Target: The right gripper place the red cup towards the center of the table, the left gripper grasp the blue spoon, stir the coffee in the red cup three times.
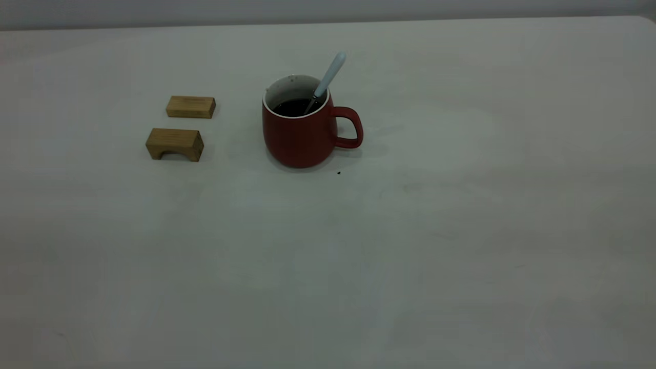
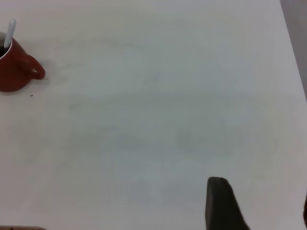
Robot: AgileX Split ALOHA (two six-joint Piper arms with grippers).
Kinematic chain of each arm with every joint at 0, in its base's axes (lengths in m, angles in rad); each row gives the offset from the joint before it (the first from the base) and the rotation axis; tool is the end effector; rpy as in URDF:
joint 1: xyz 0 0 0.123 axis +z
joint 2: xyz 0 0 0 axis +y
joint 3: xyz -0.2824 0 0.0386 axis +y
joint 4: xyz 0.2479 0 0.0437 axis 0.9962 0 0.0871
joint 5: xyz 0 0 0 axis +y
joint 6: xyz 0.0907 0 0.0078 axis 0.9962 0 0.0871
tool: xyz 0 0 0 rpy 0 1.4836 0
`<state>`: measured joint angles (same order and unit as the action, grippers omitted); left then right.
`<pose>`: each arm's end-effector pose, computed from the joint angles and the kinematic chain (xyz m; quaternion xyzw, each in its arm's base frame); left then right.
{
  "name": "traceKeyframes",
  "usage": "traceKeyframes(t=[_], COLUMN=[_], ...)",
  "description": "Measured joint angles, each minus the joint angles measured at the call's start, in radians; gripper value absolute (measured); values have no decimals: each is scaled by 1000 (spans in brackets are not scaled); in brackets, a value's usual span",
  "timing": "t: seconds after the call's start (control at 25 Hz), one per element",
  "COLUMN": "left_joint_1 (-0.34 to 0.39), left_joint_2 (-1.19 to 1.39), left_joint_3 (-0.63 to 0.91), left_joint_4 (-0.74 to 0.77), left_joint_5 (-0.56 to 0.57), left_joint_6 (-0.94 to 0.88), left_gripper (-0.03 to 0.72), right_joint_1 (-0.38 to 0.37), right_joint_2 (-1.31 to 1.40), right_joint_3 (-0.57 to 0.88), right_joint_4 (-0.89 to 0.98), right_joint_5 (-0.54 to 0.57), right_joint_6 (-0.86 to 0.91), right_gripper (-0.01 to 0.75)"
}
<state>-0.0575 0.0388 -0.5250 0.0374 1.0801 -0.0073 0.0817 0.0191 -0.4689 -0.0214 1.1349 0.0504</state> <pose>-0.0023 0.0031 0.2828 0.0209 0.8614 0.0022 0.5075 -0.0021 -0.0019 0.2628 -0.0133 0.8838 0.0202 0.4671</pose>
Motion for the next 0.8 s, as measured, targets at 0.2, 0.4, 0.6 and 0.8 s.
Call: traceKeyframes(t=[0.2, 0.4, 0.6, 0.8], left_joint_1=[17, 17, 17, 17], left_joint_2=[-21, -57, -57, -57], left_joint_3=[16, 36, 39, 39], left_joint_4=[-2, -2, -2, -2], left_joint_5=[6, 43, 47, 48], left_joint_6=[0, 0, 0, -1], left_gripper=[407, 407, 407, 407], right_joint_1=[0, 0, 0, 0], right_joint_2=[0, 0, 0, 0], right_joint_3=[0, 0, 0, 0], right_joint_4=[0, 0, 0, 0], right_joint_5=[0, 0, 0, 0], right_joint_6=[0, 0, 0, 0], right_gripper=[442, 442, 442, 442])
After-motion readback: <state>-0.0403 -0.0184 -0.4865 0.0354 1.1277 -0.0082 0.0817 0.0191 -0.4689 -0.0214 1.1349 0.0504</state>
